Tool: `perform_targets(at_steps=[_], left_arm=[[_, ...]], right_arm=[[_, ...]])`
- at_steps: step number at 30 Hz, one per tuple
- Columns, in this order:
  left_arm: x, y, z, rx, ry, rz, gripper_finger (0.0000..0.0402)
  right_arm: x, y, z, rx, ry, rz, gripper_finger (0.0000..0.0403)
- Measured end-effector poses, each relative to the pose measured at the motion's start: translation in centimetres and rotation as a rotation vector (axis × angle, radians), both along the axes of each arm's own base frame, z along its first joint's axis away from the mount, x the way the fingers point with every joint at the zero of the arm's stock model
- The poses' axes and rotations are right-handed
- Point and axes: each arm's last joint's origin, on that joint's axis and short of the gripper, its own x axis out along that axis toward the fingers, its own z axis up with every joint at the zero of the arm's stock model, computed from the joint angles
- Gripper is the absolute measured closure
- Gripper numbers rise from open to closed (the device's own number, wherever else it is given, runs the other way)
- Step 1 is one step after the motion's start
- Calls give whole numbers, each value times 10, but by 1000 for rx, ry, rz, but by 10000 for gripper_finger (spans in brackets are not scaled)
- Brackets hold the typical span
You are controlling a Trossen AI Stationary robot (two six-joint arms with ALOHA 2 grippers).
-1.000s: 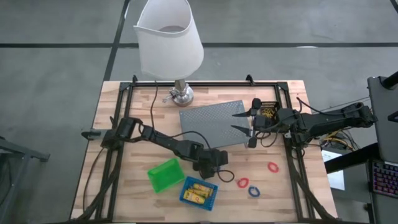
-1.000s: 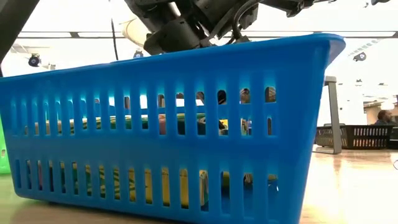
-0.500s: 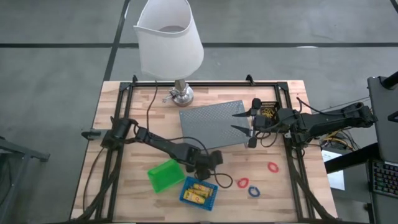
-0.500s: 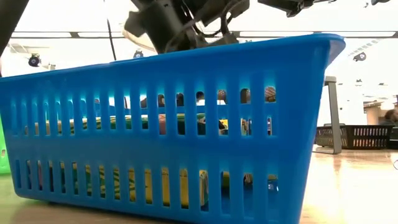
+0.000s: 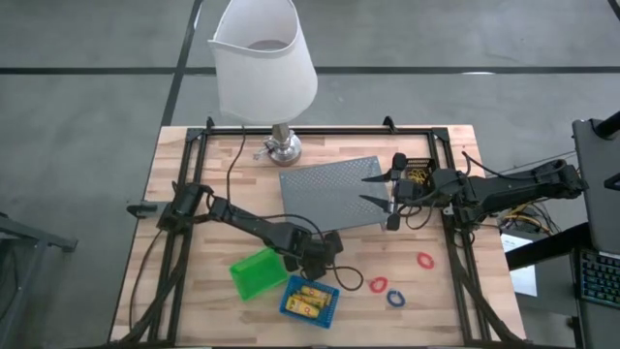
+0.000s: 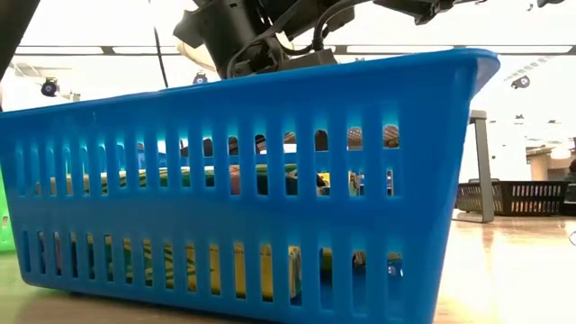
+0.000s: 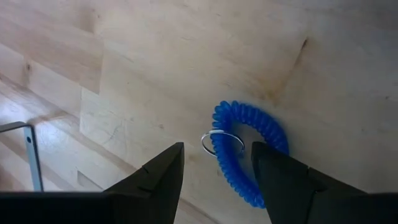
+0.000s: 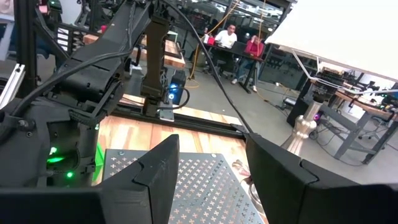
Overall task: Pick & Place Office Desk Supplies
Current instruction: Put the left blue spring rubber band into the green basket
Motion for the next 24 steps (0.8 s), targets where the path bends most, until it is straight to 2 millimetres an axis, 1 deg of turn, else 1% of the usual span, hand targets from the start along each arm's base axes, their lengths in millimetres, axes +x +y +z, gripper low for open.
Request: perform_targets(at_steps=[7, 16, 21, 24], left_arm=[[0, 0, 0, -21, 2, 37, 208], [-6, 2, -1, -47, 60, 122, 208], [-5, 3, -1, -45, 57, 118, 208], [-4, 5, -1, -52, 54, 119, 216]], right_arm=[[0, 0, 0, 0, 0, 0, 218], [0, 0, 0, 0, 0, 0, 218], [0, 0, 0, 0, 0, 0, 218], [0, 0, 0, 0, 0, 0, 218]])
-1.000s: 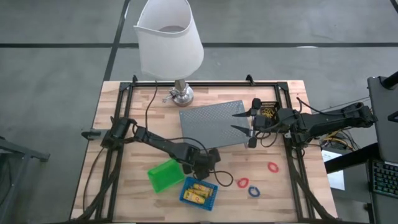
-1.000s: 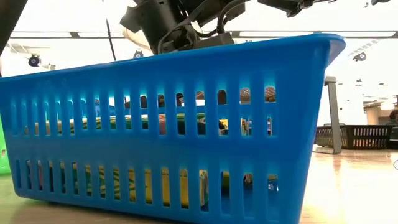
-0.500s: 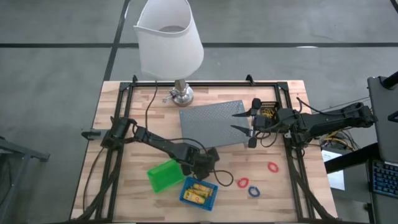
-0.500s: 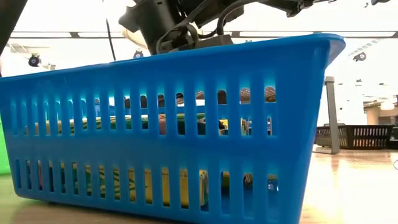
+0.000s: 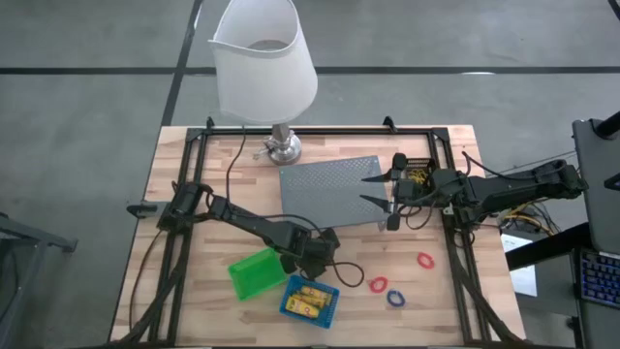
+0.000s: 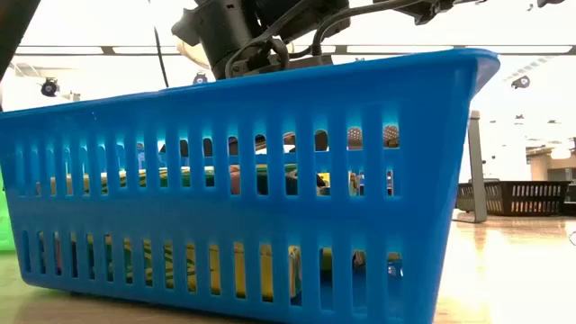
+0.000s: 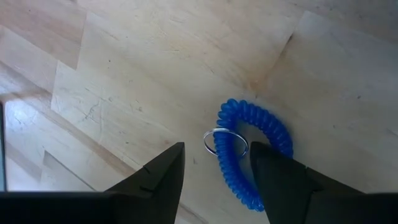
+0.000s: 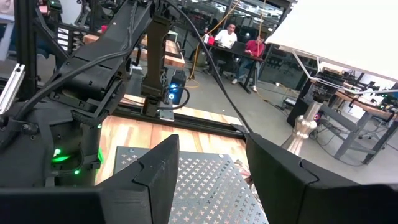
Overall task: Pick & Place Office Desk Supplies
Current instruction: Put the left blue spring rubber band into the green basket
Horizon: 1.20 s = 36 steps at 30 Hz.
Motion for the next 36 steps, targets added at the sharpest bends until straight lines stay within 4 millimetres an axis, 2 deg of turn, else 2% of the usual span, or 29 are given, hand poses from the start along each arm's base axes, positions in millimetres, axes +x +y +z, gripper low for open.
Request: perform_targets(at_steps=[9, 21, 31, 36], left_arm=[[4, 11, 0, -81, -4, 61, 280], [5, 14, 0, -121, 2, 54, 296], [6, 12, 0, -131, -6, 39, 386], [6, 12, 1, -133, -11, 39, 397]], right_arm=[[0, 0, 0, 0, 0, 0, 218], [0, 0, 0, 0, 0, 0, 218], [0, 0, 0, 0, 0, 0, 218], [0, 0, 0, 0, 0, 0, 218]])
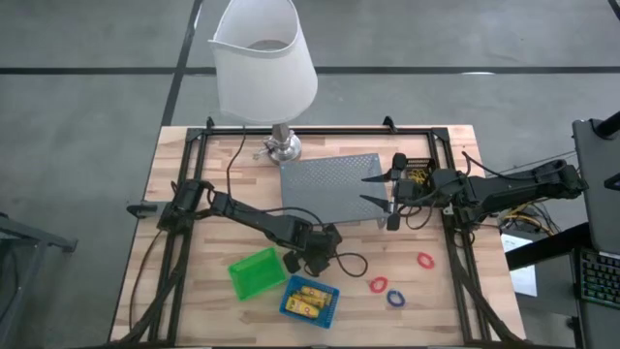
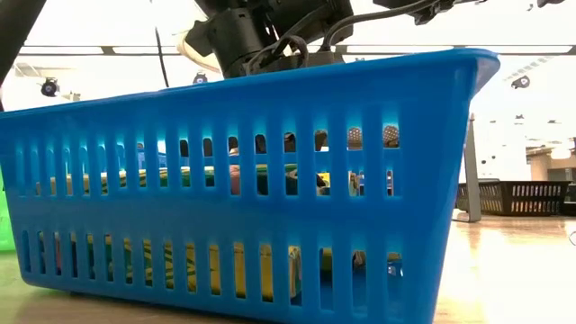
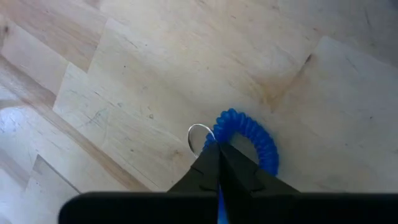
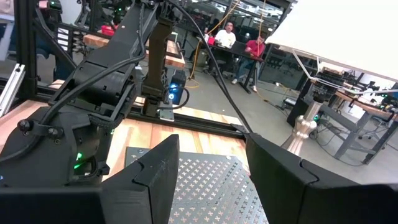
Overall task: Pick & Place Office Desk Supplies
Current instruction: Put the left blue spring rubber band into the green basket
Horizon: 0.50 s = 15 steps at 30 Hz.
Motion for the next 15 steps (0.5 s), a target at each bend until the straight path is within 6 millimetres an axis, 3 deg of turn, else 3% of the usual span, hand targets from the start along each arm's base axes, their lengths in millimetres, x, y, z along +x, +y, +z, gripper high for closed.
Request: perform_targets(at_steps=[15], left_arm=[[1, -8, 4, 6, -26, -18, 398]], right_arm=[[0, 0, 0, 0, 0, 0, 218]])
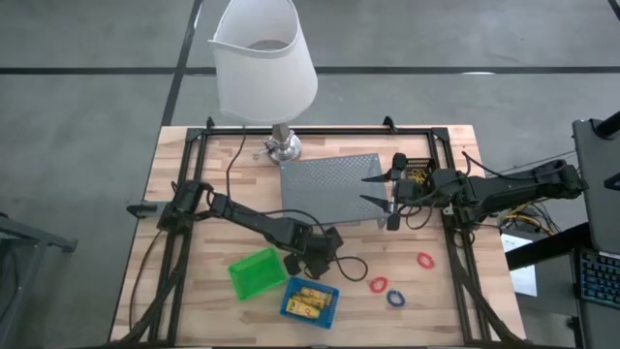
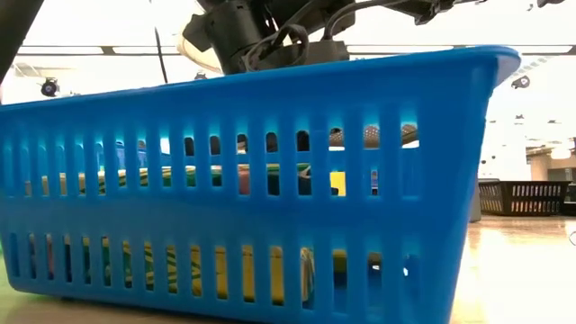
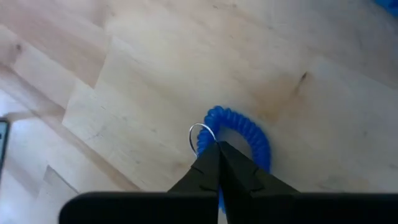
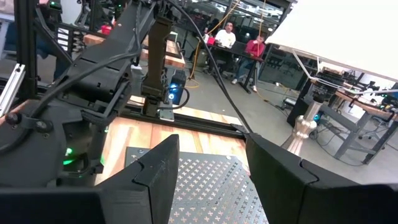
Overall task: Pick & Place Office Desk Supplies
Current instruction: Put the left blue spring rubber band into the green basket
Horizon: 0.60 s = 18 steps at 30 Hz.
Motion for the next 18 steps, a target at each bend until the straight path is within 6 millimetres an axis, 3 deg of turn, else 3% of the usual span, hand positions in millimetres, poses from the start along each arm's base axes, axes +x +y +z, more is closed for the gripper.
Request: perform_targets(at_steps=[18], left_arm=[[0, -8, 15, 25, -47, -31, 399]], right_arm=[[0, 0, 0, 0, 0, 0, 218]])
